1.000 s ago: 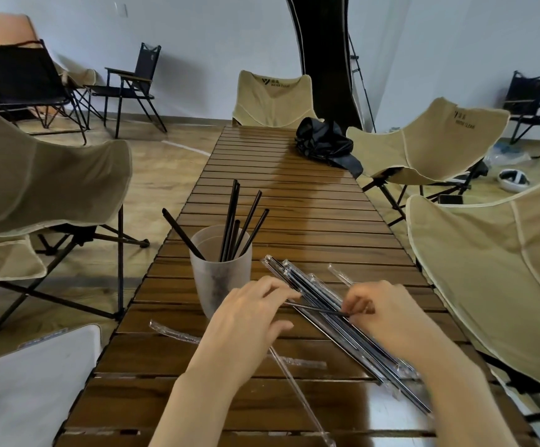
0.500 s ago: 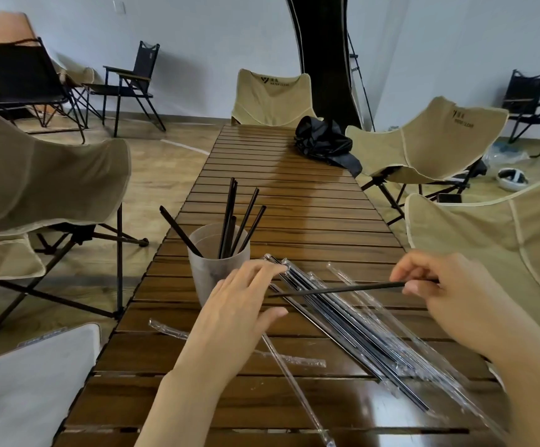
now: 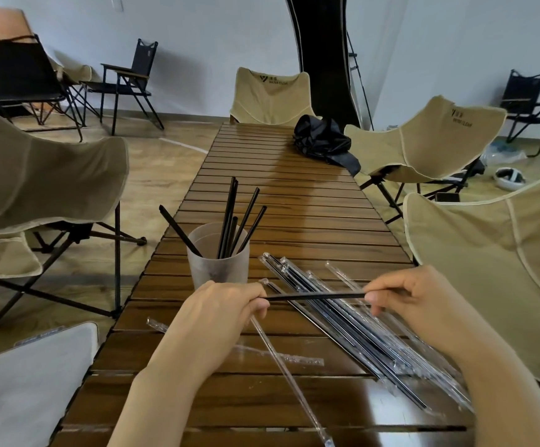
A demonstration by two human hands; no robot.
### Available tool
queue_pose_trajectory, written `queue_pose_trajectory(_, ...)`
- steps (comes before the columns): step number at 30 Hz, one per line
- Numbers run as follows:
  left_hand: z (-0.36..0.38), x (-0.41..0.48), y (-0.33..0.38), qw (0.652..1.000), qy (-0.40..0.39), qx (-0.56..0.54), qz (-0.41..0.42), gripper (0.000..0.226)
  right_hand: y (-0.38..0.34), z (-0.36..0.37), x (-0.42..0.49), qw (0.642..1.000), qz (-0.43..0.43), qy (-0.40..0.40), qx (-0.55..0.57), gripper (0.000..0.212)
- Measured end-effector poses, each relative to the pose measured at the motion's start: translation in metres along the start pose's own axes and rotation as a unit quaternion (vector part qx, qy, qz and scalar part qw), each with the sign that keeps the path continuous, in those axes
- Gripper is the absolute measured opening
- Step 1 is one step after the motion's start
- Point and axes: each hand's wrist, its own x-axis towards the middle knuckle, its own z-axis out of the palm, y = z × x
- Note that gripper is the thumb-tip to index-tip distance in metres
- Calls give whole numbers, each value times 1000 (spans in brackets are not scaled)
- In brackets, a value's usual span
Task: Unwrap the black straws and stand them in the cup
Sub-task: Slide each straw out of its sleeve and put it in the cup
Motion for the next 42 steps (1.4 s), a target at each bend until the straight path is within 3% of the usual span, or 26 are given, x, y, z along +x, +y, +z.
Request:
queue_pose_trajectory(9, -3, 2, -2, 995, -101, -16, -9, 20, 2, 16, 6, 998, -16, -8, 65, 31)
queue_pose_trajectory(13, 12, 4, 0, 991, -137, 2, -3, 8, 3, 25, 9, 998, -21, -37, 49, 29)
queue_pose_trajectory(16, 17, 7, -1, 992, -128, -20, 2, 11, 2, 29, 11, 997, -26, -48, 56, 25)
queue_pose_trajectory(20, 13, 4, 3, 995, -47, -82, 4, 18, 3, 31, 13, 995, -35, -56, 74, 22)
queue_pose_trajectory(24, 6, 1, -2, 994, -10, -106, -14, 11, 12, 21, 7, 997, -21, -28, 64, 28)
queue_pose_trajectory(30, -3, -8, -17, 992, -60, -95, -57, 17, 21, 15, 4, 999, 4, -9, 51, 27)
queue_pose_trajectory(42, -5, -3, -17, 985, -86, -141, -58, 21, 12, 18, 6, 996, -4, 1, 86, 29)
